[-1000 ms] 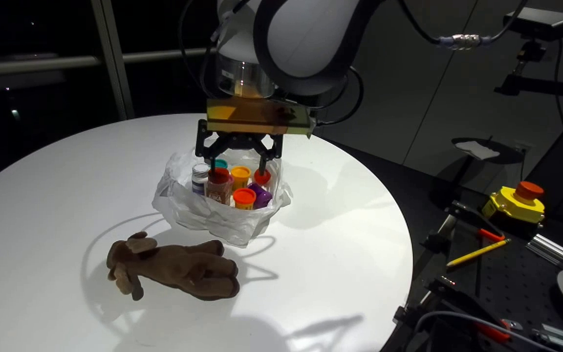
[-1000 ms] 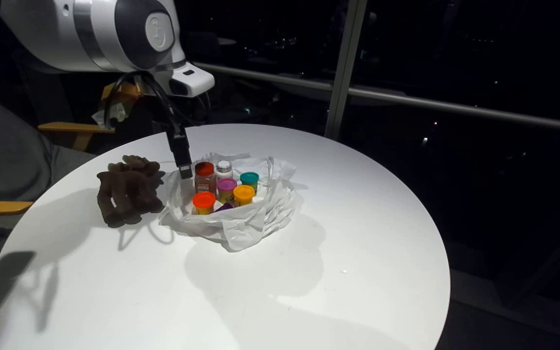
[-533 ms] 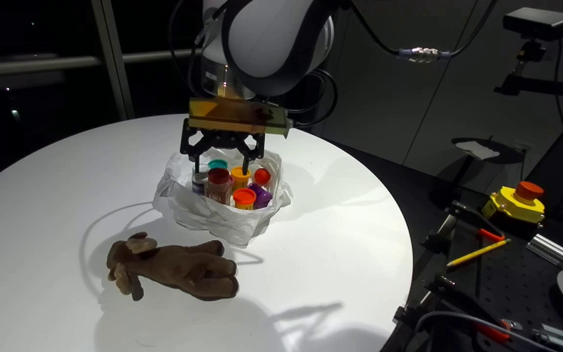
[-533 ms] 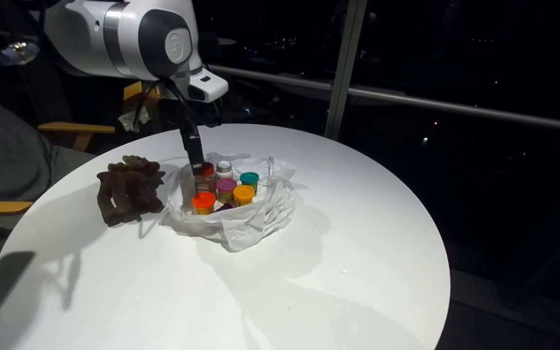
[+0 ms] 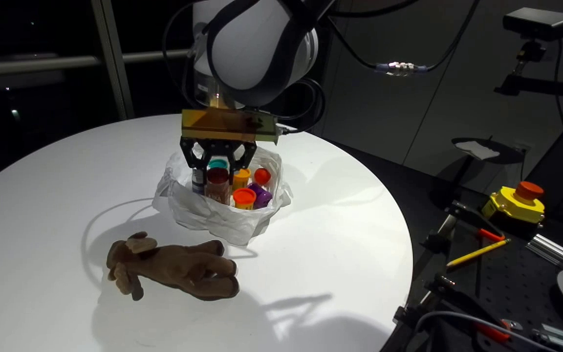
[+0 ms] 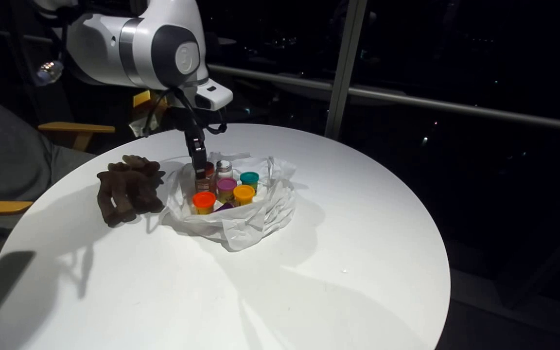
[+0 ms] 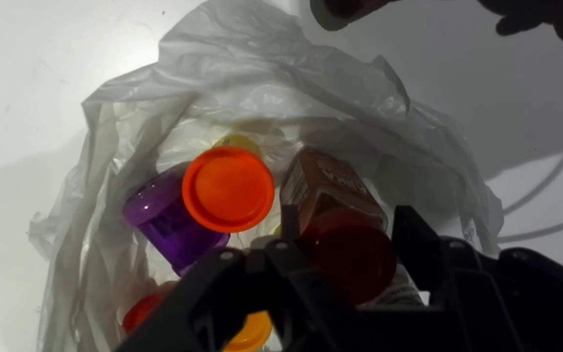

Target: Take everything out of the plastic bag

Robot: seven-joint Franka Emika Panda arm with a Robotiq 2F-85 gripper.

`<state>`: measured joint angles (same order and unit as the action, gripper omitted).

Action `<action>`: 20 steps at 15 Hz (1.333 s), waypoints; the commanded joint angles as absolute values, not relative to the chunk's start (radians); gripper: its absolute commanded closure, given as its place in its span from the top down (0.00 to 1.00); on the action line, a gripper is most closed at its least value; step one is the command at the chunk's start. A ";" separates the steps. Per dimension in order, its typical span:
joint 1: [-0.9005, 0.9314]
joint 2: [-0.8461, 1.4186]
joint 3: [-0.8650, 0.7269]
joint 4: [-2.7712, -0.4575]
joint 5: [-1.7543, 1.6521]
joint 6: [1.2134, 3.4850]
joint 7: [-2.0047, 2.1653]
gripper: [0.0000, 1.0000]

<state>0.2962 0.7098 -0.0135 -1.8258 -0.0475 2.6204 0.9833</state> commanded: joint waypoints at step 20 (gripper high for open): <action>0.444 0.189 0.123 -2.361 -0.235 2.572 1.316 0.23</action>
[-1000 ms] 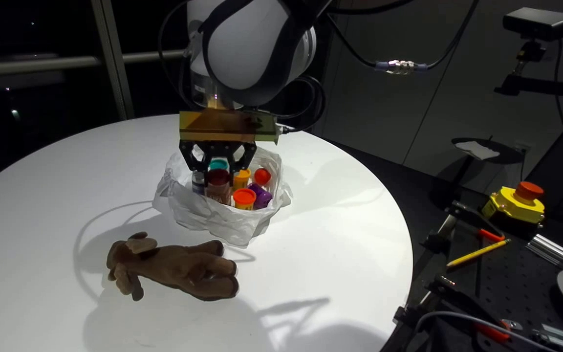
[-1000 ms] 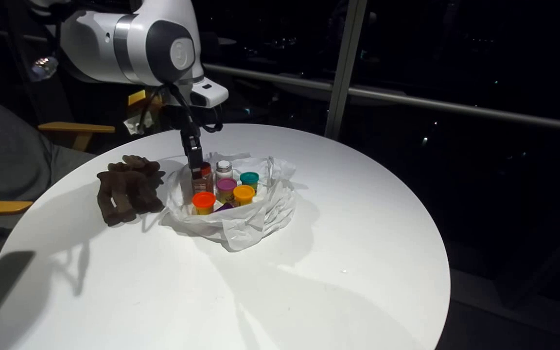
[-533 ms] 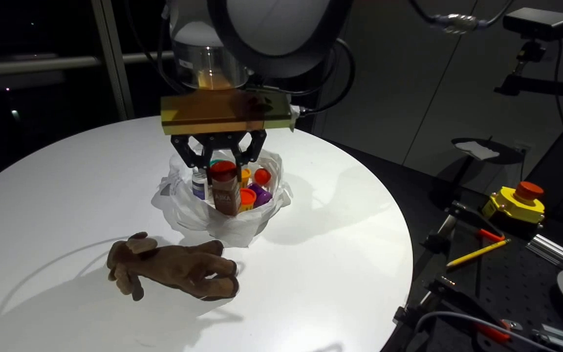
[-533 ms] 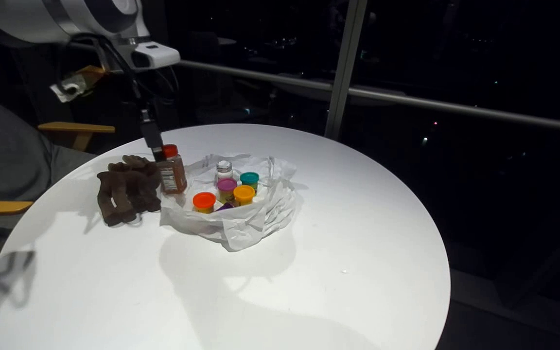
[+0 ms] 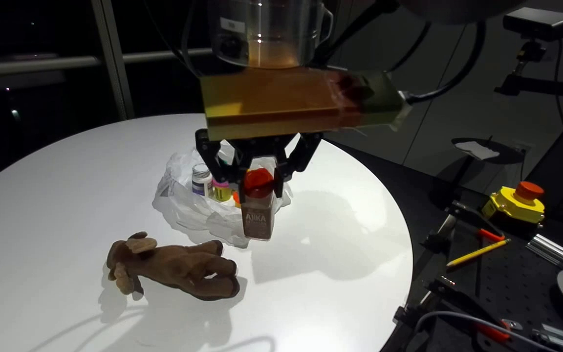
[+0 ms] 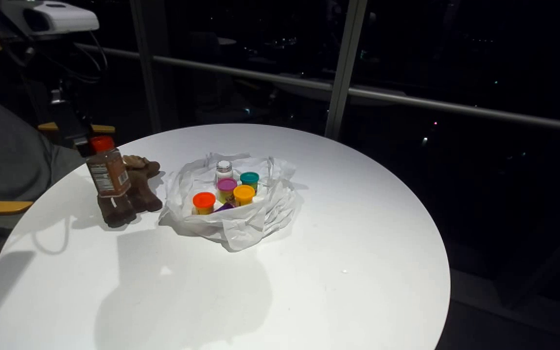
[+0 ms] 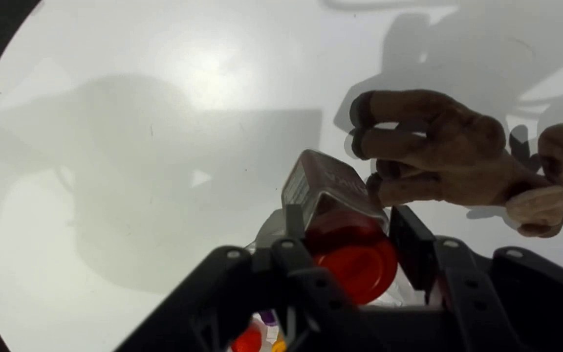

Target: Take everything out of the plastic bag

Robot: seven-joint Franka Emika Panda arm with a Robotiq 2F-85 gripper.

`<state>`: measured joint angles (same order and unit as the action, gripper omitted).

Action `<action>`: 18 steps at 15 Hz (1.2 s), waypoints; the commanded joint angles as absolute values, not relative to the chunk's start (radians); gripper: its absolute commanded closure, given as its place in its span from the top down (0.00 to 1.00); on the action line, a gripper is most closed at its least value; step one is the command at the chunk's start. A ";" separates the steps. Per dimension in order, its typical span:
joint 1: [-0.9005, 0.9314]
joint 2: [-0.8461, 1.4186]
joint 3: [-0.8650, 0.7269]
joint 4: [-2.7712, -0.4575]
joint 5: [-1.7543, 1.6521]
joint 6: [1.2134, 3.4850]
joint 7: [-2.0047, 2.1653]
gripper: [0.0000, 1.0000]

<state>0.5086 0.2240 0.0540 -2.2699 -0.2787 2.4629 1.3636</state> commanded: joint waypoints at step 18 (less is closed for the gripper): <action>0.453 0.376 0.156 -2.319 -0.069 2.666 1.033 0.94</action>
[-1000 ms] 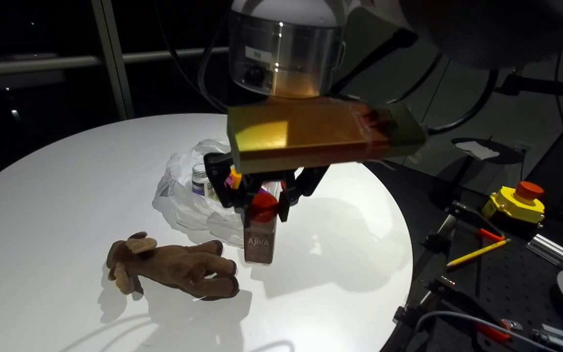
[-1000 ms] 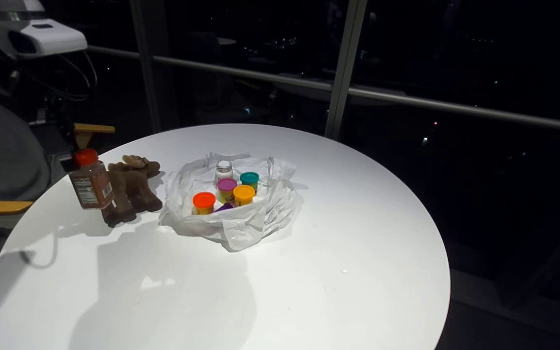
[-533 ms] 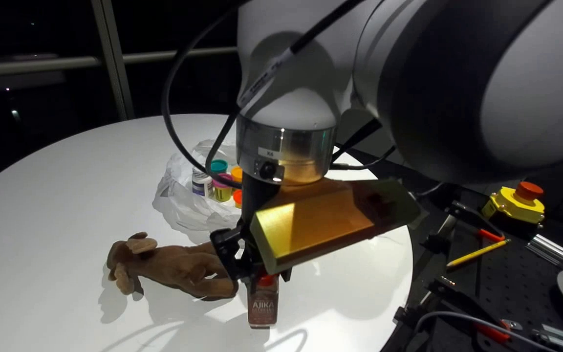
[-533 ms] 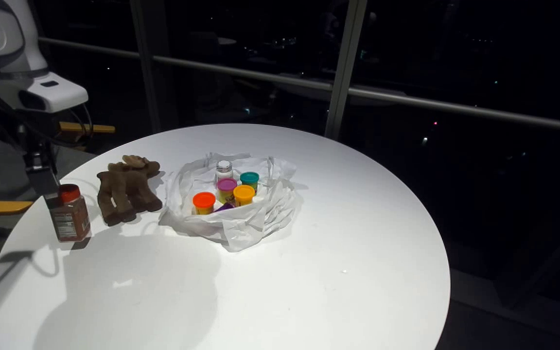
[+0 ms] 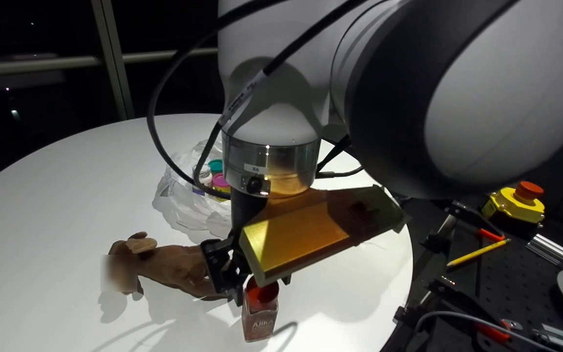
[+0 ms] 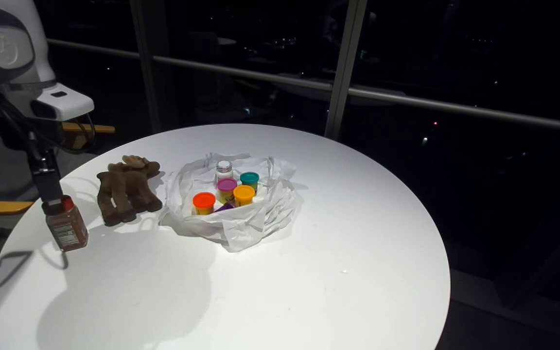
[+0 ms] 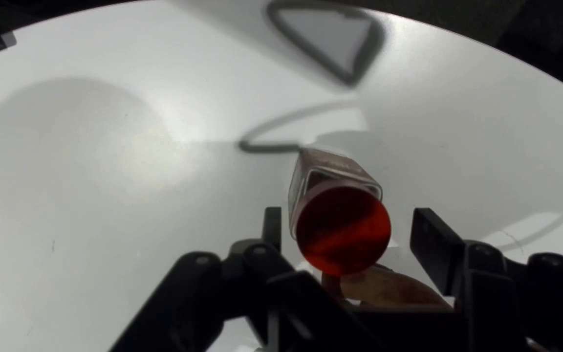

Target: Take everything out of the plastic bag

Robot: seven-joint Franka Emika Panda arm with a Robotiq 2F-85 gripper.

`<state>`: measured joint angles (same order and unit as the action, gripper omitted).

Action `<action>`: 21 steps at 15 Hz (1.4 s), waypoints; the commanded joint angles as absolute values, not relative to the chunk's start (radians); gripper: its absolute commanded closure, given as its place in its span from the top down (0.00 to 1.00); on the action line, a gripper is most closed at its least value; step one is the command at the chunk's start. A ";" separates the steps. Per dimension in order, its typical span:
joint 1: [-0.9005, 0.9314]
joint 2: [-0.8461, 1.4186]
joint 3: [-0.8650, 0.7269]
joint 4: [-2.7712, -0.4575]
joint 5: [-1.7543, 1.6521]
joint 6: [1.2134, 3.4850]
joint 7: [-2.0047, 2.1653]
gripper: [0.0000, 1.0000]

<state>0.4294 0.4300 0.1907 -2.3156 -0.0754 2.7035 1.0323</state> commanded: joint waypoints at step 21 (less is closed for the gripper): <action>0.336 0.671 -0.030 -1.796 -0.344 2.602 0.665 1.00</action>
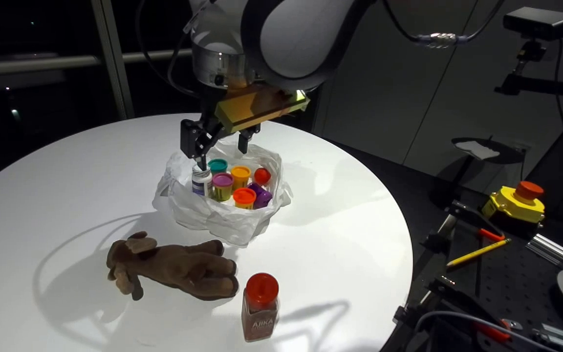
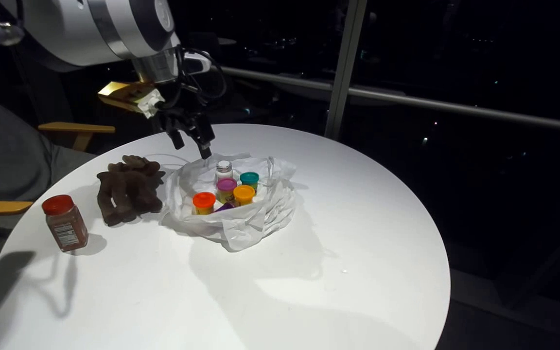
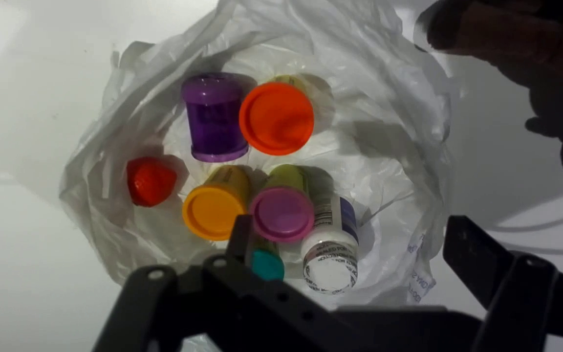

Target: Take everything out of the plastic bag

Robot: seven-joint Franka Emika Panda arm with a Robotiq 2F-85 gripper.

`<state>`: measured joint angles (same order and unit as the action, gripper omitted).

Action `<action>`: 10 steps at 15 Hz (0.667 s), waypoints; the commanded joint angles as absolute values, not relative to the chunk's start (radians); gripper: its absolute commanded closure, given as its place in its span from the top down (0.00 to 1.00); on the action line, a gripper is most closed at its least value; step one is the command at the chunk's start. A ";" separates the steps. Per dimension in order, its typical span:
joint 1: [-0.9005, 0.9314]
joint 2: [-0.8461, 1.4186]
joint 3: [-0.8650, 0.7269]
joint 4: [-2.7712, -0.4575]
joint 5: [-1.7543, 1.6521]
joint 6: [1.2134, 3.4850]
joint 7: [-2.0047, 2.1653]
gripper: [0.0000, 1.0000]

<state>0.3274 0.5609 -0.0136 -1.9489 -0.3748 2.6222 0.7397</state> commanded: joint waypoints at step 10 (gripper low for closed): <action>0.337 0.927 -0.081 -1.480 -0.240 2.504 0.554 1.00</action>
